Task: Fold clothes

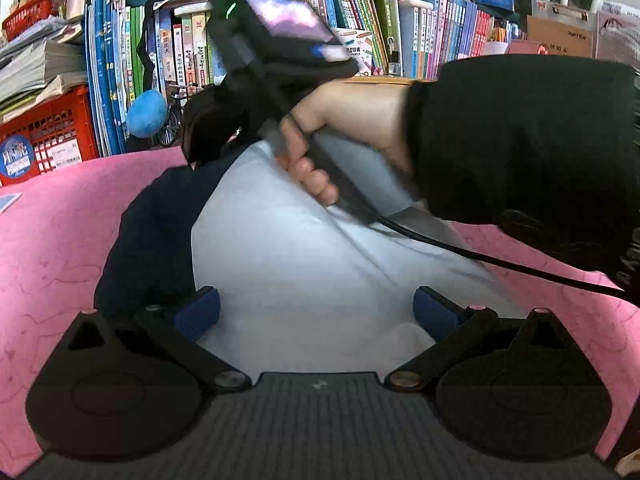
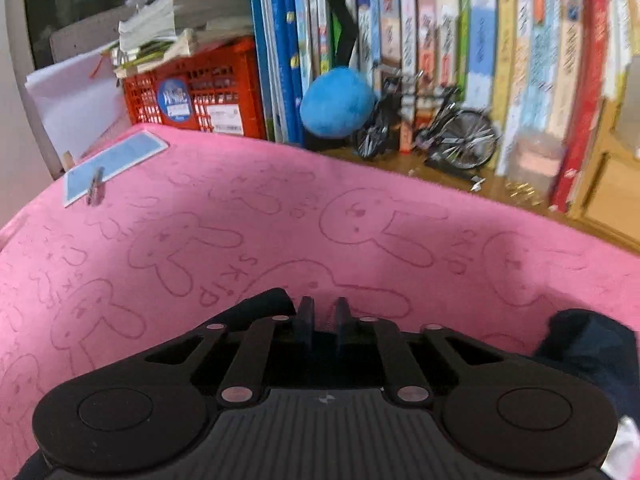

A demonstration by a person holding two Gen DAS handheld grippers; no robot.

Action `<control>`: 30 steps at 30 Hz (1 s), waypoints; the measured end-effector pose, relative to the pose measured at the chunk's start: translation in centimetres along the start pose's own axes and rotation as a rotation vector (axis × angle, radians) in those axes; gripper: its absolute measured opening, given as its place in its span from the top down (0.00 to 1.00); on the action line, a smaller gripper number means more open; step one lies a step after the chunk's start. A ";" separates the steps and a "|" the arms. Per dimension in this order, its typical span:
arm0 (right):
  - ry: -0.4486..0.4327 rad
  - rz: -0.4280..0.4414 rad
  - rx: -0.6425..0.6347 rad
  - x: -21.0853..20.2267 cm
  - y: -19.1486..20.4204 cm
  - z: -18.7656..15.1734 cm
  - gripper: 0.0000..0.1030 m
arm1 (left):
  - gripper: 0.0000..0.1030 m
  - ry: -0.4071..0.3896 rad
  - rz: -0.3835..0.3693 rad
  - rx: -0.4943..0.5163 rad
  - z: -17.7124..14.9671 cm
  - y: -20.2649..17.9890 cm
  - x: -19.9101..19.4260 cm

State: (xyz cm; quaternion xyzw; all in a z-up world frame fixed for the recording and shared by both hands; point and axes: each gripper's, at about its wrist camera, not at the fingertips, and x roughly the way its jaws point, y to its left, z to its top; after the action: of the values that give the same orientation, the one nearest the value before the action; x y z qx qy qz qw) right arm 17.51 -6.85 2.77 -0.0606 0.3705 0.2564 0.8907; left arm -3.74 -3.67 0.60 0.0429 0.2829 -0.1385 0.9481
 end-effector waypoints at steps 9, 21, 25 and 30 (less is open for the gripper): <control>-0.336 0.125 0.150 -16.9 -3.7 -6.5 0.27 | 0.00 -0.005 -0.017 -0.008 -0.1 0.0 -0.1; -0.160 -0.012 0.102 -21.4 -0.6 -20.2 0.20 | 0.00 0.010 0.011 0.021 -0.1 -0.8 0.3; -0.129 -0.015 0.213 -20.3 -1.5 -21.7 0.19 | 0.00 0.015 0.033 0.045 -0.3 -1.2 0.2; -0.132 -0.041 0.178 -20.5 -0.7 -22.1 0.19 | 0.00 0.019 0.031 0.044 -0.4 -1.2 0.1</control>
State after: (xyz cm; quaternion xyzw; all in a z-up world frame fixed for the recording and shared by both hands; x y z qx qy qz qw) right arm -8.23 -22.47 1.01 0.0281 0.3310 0.2076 0.9201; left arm -4.21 -4.75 0.23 0.0694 0.2882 -0.1297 0.9462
